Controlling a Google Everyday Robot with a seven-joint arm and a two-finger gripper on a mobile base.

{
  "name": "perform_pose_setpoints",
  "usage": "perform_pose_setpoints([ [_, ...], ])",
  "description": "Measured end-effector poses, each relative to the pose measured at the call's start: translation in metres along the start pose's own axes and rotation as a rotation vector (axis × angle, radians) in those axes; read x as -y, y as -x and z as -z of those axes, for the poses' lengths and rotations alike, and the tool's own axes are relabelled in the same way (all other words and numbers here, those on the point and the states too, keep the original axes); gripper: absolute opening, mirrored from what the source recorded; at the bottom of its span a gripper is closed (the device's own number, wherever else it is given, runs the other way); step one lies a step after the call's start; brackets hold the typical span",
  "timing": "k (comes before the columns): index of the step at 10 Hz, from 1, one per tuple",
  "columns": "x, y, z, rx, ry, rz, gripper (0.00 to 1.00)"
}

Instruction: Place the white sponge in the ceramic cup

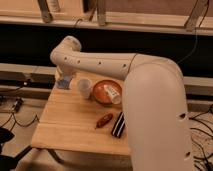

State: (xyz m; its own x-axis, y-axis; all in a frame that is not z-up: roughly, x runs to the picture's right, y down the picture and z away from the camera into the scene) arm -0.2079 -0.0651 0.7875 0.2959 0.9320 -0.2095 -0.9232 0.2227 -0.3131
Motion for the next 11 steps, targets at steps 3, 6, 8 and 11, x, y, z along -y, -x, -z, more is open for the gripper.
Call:
perform_pose_setpoints([
  [3, 0.039, 0.018, 0.011, 0.043, -0.081, -0.023, 0.00],
  [6, 0.107, 0.051, 0.039, 0.143, -0.201, -0.090, 0.00],
  [8, 0.125, 0.056, 0.035, 0.196, -0.200, -0.142, 0.00],
  [11, 0.119, 0.047, 0.009, 0.226, -0.143, -0.153, 0.00],
])
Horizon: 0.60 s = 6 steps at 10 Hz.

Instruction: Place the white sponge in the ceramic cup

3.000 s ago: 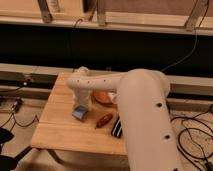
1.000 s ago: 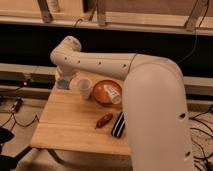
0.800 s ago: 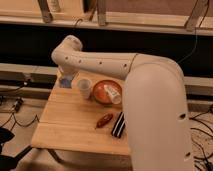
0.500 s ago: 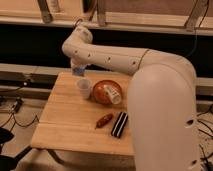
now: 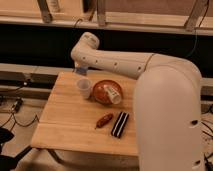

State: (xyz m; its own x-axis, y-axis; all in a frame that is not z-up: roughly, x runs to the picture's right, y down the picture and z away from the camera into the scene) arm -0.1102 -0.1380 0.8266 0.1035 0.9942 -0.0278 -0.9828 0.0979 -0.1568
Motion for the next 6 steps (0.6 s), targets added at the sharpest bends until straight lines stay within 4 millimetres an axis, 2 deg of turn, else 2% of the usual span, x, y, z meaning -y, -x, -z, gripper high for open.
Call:
perform_pose_setpoints([
  [5, 0.015, -0.015, -0.021, 0.017, 0.021, -0.031, 0.00],
  [6, 0.019, -0.024, -0.029, 0.007, 0.019, -0.032, 0.00],
])
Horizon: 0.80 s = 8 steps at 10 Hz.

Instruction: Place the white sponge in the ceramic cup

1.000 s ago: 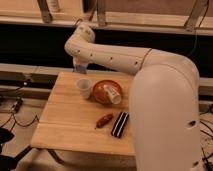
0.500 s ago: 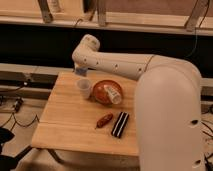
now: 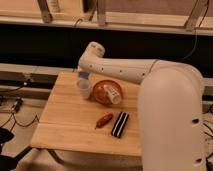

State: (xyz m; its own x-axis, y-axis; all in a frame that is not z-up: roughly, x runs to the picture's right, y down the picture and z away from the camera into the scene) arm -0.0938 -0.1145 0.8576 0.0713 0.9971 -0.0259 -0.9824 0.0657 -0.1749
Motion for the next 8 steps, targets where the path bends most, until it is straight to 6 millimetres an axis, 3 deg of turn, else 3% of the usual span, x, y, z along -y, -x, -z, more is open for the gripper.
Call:
perform_pose_setpoints([
  [3, 0.003, -0.011, -0.012, -0.017, -0.042, 0.051, 0.00],
  [8, -0.010, -0.023, -0.029, -0.028, -0.045, 0.074, 0.00],
])
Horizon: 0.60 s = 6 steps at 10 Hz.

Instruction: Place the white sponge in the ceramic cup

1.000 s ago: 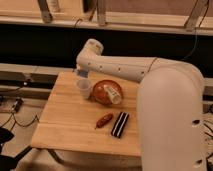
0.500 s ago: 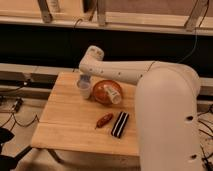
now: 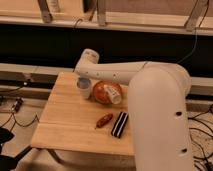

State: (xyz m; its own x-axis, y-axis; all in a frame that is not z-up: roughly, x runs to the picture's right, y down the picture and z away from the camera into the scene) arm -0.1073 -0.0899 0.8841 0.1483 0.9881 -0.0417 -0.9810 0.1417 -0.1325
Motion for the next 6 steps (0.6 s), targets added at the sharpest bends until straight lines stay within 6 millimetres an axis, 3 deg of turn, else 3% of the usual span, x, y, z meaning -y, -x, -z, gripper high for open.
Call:
perform_pose_setpoints([
  [3, -0.004, -0.004, -0.005, 0.010, 0.023, -0.025, 0.00],
  [6, 0.007, -0.006, -0.008, 0.021, 0.011, -0.050, 0.00],
])
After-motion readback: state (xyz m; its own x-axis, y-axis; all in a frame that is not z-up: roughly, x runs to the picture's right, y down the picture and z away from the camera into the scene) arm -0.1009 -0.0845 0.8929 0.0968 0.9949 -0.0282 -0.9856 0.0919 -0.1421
